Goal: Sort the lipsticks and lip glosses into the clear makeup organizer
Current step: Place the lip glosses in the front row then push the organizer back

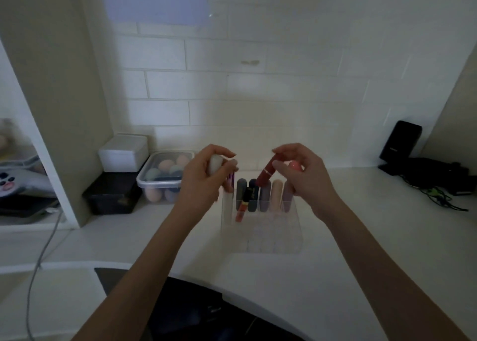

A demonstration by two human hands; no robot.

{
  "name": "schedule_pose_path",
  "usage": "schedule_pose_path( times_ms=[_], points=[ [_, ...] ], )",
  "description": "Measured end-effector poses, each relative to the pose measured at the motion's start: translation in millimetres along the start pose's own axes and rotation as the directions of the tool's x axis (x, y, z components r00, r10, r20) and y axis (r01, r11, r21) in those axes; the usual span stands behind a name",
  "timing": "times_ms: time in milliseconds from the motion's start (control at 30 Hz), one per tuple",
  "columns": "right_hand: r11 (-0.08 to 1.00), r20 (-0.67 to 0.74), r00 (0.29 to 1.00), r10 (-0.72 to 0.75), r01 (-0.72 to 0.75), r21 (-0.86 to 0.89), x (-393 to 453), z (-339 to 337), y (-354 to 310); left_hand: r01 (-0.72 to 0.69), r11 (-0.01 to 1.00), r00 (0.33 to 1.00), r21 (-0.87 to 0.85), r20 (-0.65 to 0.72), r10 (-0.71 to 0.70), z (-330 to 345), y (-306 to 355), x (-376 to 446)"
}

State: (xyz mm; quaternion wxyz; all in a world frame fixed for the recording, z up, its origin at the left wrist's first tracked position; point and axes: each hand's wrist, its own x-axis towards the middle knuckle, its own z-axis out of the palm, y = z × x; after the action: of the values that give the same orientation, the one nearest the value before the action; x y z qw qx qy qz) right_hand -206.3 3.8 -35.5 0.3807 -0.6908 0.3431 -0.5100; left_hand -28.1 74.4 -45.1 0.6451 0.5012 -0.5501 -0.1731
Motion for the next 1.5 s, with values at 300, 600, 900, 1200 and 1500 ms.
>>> schedule_pose_path(
  times_ms=[300, 600, 900, 1200, 1500],
  points=[
    [0.908, 0.246, 0.967, -0.064, 0.159, -0.388, -16.1, 18.9, 26.1, -0.083, 0.829, 0.995, 0.553, 0.085, 0.043, 4.8, -31.0, -20.1],
    [0.767, 0.279, 0.958, -0.068, 0.229, -0.599, -14.2, 23.4, 26.0, -0.173, 0.749, 0.983, 0.639, 0.153, 0.097, 11.2, -30.6, -16.2],
    [0.750, 0.223, 0.974, -0.029, 0.168, -0.640, -16.0, 33.5, 26.2, -0.177, 0.754, 0.982, 0.632, 0.161, 0.096, 10.3, -28.0, -18.2],
    [0.797, 0.230, 0.922, 0.311, -0.385, 0.466, -17.7, 12.8, 3.8, -0.227, 0.928, 0.973, 0.295, 0.114, 0.202, 8.2, -23.4, -35.6],
    [0.947, 0.152, 0.984, 0.094, -0.135, 0.291, -30.3, 4.1, 20.9, -0.058, 0.997, 0.983, 0.053, 0.175, 0.048, 35.4, -20.4, -48.0]
  ],
)
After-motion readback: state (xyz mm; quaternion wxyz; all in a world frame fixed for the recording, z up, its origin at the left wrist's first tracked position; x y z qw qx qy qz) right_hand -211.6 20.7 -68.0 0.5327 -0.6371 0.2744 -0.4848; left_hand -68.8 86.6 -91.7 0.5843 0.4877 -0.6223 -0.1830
